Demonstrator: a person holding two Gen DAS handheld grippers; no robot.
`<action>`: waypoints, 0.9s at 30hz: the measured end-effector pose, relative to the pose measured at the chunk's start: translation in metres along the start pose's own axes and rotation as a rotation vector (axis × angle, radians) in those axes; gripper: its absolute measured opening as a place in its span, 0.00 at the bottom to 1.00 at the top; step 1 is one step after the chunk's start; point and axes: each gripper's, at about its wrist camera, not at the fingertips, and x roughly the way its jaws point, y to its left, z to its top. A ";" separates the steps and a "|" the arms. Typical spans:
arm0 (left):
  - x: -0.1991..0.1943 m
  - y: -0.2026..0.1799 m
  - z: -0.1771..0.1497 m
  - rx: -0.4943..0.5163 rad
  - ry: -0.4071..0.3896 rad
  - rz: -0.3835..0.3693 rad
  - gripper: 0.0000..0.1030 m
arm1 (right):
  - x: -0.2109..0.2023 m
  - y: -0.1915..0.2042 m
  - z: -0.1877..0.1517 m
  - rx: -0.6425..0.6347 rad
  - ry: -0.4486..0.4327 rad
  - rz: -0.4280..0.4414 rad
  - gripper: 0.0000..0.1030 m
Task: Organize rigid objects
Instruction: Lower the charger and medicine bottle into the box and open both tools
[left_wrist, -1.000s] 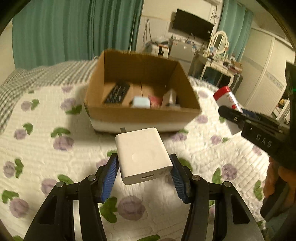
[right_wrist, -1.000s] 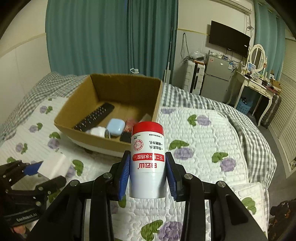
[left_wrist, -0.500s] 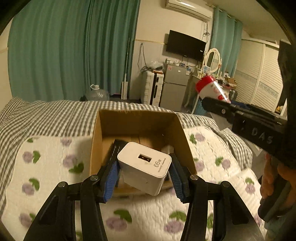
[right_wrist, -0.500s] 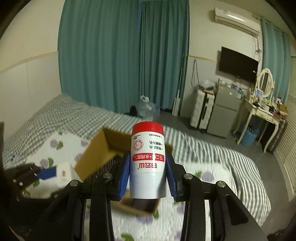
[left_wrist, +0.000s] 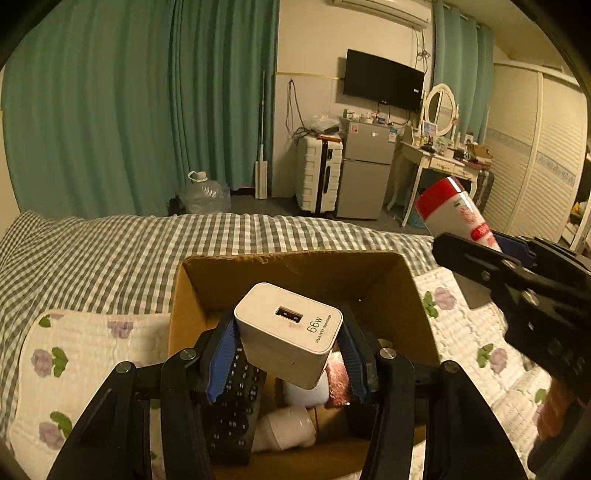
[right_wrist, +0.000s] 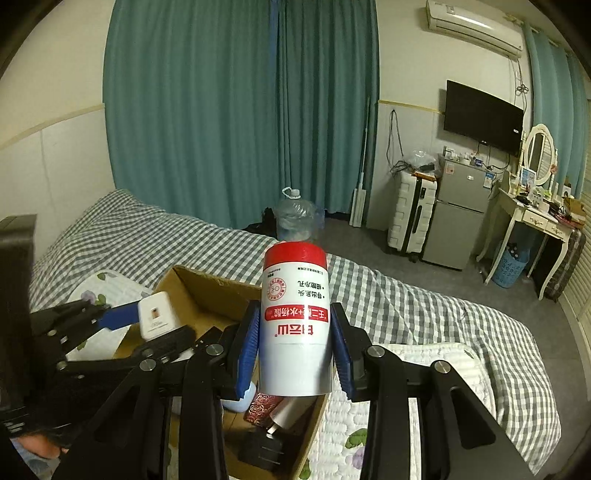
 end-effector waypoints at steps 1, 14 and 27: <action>0.004 0.000 0.000 0.003 0.004 0.001 0.51 | 0.002 0.000 -0.001 0.001 0.003 0.000 0.35; 0.047 0.005 -0.004 -0.020 0.135 0.040 0.54 | 0.014 -0.006 -0.008 0.014 0.028 -0.018 0.35; 0.015 0.022 -0.005 0.001 0.071 0.098 0.60 | 0.057 0.004 -0.023 0.014 0.098 0.009 0.35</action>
